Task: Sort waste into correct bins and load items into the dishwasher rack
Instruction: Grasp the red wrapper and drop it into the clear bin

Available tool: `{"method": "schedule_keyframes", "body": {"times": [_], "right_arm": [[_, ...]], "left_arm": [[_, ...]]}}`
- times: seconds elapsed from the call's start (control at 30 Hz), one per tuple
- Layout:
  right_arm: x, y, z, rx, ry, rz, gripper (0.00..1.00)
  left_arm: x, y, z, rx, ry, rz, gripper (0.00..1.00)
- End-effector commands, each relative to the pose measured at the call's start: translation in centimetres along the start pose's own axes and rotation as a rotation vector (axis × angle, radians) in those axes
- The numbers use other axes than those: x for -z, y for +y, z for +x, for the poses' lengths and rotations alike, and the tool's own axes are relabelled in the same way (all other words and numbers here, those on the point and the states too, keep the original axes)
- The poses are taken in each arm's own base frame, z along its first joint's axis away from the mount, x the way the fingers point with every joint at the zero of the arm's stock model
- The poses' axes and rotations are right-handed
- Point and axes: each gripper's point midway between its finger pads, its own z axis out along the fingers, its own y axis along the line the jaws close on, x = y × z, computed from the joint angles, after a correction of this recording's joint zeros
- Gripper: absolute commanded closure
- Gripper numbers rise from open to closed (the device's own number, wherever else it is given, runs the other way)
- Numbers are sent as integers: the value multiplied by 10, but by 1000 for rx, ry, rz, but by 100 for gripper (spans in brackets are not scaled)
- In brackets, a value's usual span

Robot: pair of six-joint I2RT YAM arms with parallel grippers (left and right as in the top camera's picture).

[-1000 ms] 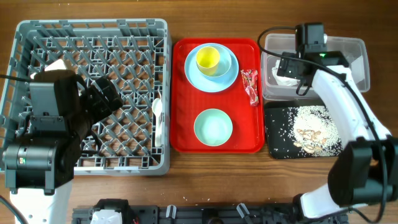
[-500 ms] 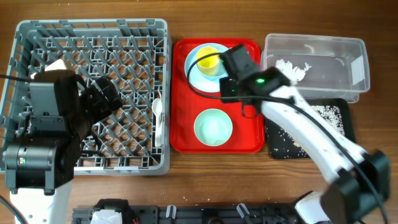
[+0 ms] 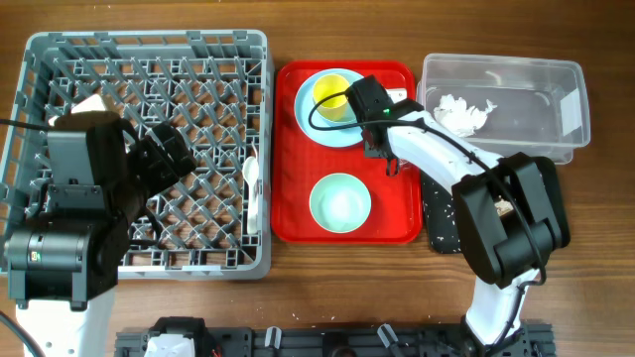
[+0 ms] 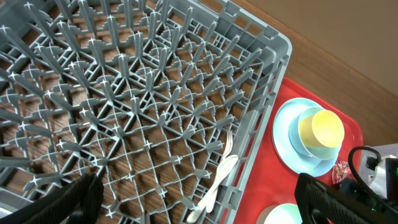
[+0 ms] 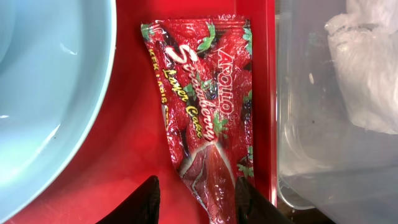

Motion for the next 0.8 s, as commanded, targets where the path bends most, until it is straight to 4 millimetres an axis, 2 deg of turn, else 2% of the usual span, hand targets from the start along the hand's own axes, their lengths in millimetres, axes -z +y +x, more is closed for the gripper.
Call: {"method": "schedule_keyframes", "body": {"times": [0.0,0.1,0.13,0.17,0.2,0.3,0.37,0.43,0.5,0.53,0.57,0.6,0.63,0.67,0.73,0.77], "right_arm": [[-18,-1,13,5,-2,22,60],[-30,1,22,-3,-17,10,59],[-30,5,25,0,-4,-11,71],[-29,9,27,15,9,-36,94],[-26,15,29,25,26,-78,96],[-4,9,18,9,-13,-94,96],[43,0,-9,-39,-126,-147,96],[109,-20,-40,-112,-298,-205,96],[163,-56,-62,-202,-475,-175,96],[192,-93,-75,-293,-589,-93,96],[197,-111,-78,-336,-618,-45,96],[196,-130,-80,-374,-625,0,96],[180,-155,-80,-420,-596,53,96],[168,-166,-79,-439,-568,75,96],[115,-189,-76,-480,-445,69,94],[99,-191,-75,-463,-405,47,86]], "left_arm": [[2,2,-3,4,-16,-6,0],[2,2,-3,4,-16,-6,0],[2,2,-3,4,-16,-6,0],[2,2,-3,4,-16,-6,0],[2,2,-3,4,-16,-6,0],[2,2,-3,4,-16,-6,0],[2,2,-3,4,-16,-6,0],[2,2,-3,4,-16,-6,0],[2,2,-3,4,-16,-6,0],[2,2,-3,4,-16,-6,0],[2,2,-3,4,-16,-6,0],[2,2,-3,4,-16,-6,0],[2,2,-3,4,-16,-6,0],[2,2,-3,4,-16,-6,0],[2,2,-3,4,-16,-6,0],[2,2,-3,4,-16,-6,0]]}}
